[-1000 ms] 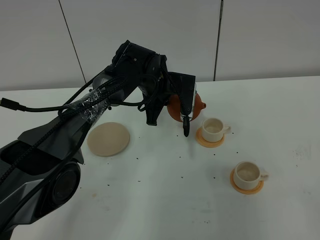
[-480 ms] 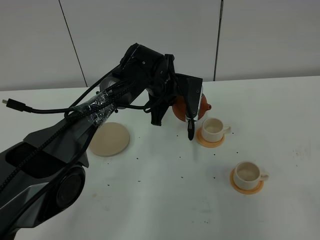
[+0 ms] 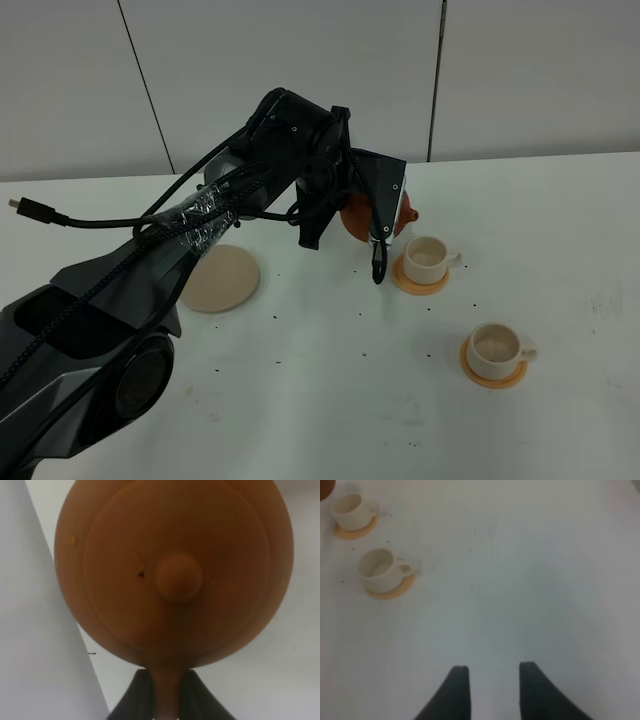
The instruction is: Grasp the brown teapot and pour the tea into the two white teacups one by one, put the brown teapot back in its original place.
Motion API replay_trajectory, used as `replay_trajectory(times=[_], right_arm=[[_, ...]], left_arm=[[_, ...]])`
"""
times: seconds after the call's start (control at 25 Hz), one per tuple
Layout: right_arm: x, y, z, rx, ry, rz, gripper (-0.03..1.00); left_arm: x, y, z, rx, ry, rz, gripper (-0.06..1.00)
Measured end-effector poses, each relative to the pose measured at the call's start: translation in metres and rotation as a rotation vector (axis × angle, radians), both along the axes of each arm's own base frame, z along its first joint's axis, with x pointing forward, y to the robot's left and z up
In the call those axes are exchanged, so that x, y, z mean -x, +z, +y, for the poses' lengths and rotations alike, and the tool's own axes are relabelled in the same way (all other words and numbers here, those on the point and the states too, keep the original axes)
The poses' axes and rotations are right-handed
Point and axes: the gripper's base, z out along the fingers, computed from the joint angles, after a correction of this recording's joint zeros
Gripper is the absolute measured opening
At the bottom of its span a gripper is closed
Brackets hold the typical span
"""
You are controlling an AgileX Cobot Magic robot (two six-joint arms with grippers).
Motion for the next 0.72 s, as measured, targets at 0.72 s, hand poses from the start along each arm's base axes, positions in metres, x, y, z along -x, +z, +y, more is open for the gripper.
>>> replay_trajectory(times=[0.72], right_arm=[[0.000, 0.000, 0.000, 0.000, 0.000, 0.000, 0.24]], left_arm=[[0.006, 0.002, -0.012, -0.085, -0.060, -0.048, 0.17]])
